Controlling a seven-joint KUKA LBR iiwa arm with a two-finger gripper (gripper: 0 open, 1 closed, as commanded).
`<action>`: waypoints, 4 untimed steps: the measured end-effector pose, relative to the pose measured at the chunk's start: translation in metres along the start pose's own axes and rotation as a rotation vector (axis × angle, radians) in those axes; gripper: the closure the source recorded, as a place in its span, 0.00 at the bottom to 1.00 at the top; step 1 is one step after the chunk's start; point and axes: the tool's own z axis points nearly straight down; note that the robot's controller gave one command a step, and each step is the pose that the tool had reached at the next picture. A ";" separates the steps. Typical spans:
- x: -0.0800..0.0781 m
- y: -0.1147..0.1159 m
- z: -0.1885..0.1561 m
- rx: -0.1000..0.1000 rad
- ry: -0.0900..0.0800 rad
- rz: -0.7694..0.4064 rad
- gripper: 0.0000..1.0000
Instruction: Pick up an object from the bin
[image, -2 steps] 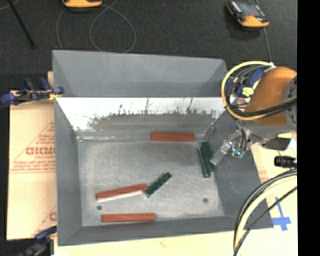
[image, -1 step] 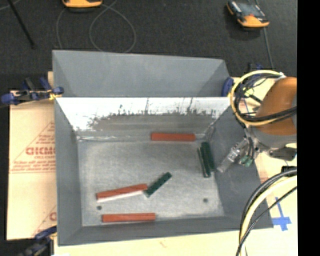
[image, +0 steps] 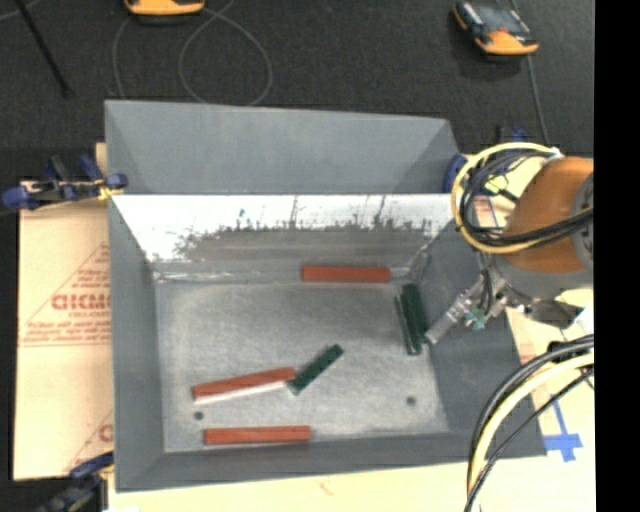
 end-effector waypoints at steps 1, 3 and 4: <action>-0.007 0.002 -0.014 -0.002 -0.005 0.058 1.00; 0.033 -0.003 -0.006 0.000 -0.003 -0.852 0.00; 0.062 0.065 0.067 -0.001 0.002 -0.914 0.00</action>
Offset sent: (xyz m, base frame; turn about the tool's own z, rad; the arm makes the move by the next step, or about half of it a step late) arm 0.0046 -0.0035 0.0134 0.0625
